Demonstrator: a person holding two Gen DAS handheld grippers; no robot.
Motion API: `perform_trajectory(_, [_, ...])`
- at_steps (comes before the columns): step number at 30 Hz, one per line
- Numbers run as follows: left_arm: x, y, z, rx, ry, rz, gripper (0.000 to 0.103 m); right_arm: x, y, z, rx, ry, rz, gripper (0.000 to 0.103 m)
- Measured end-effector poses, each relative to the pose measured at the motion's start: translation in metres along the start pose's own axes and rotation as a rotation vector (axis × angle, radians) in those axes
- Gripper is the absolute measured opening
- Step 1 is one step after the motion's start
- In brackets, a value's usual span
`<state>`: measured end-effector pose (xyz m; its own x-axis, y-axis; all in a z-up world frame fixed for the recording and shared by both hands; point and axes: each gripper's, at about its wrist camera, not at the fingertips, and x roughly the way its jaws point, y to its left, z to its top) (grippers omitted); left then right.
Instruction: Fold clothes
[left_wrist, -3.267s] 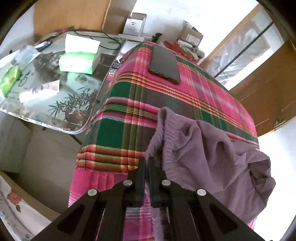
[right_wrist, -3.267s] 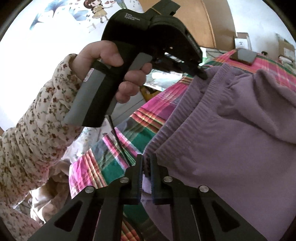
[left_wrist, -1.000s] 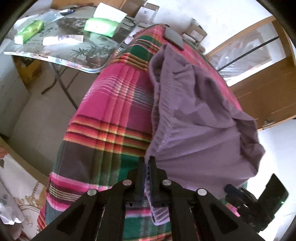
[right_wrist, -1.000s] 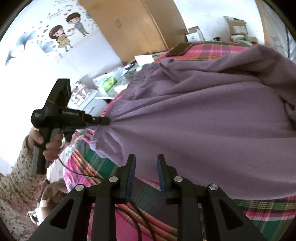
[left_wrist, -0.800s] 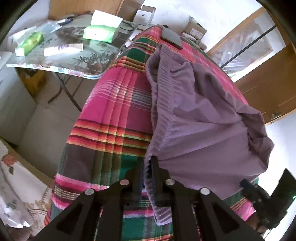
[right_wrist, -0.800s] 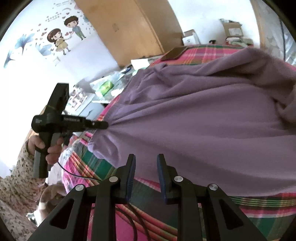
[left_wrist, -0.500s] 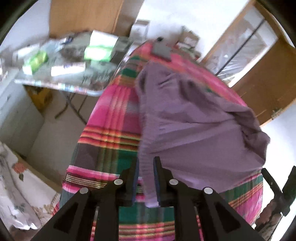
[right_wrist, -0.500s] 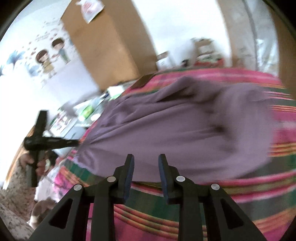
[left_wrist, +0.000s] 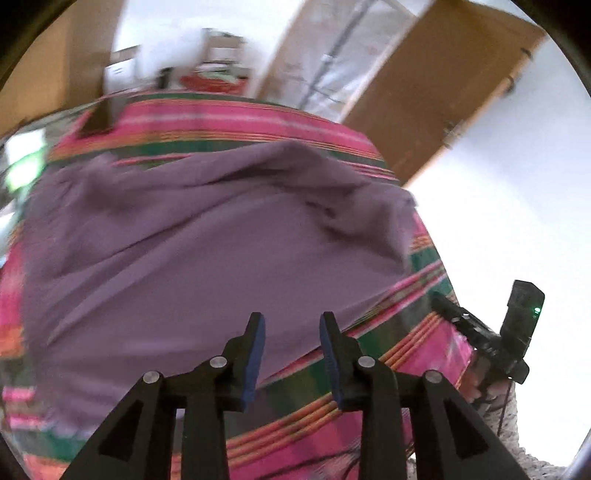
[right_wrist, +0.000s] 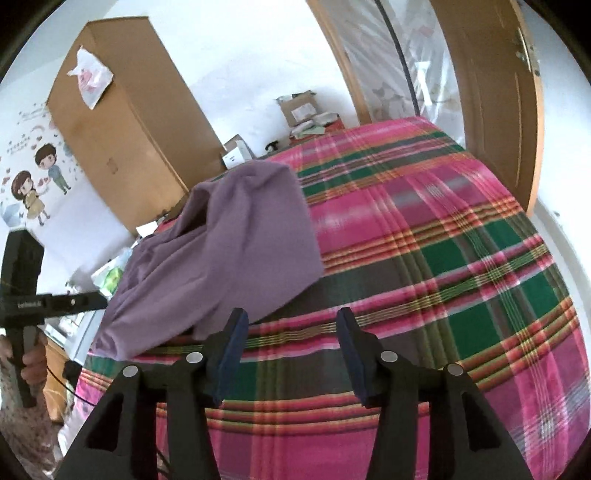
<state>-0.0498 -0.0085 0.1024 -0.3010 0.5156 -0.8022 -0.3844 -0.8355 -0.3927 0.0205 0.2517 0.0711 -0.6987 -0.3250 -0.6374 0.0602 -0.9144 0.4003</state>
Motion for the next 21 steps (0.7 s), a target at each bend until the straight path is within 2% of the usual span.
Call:
perform_trajectory(5, [0.044, -0.049, 0.035, 0.058, 0.065, -0.047, 0.032, 0.021, -0.011, 0.006, 0.034, 0.019, 0.053, 0.054])
perform_trajectory(8, [0.067, -0.062, 0.052, 0.042, 0.118, -0.093, 0.038, 0.033, -0.017, 0.011, 0.061, 0.032, 0.11, 0.058])
perform_trajectory(14, [0.107, -0.066, 0.07, 0.003, 0.213, -0.084, 0.04, 0.055, -0.027, 0.02, 0.114, 0.078, 0.167, 0.061])
perform_trajectory(17, [0.12, -0.056, 0.073, -0.067, 0.263, -0.111, 0.04, 0.063, -0.029, 0.026, 0.125, 0.092, 0.184, 0.062])
perform_trajectory(21, [0.125, -0.048, 0.074, -0.119, 0.258, -0.131, 0.037, 0.074, -0.028, 0.033, 0.143, 0.104, 0.2, 0.062])
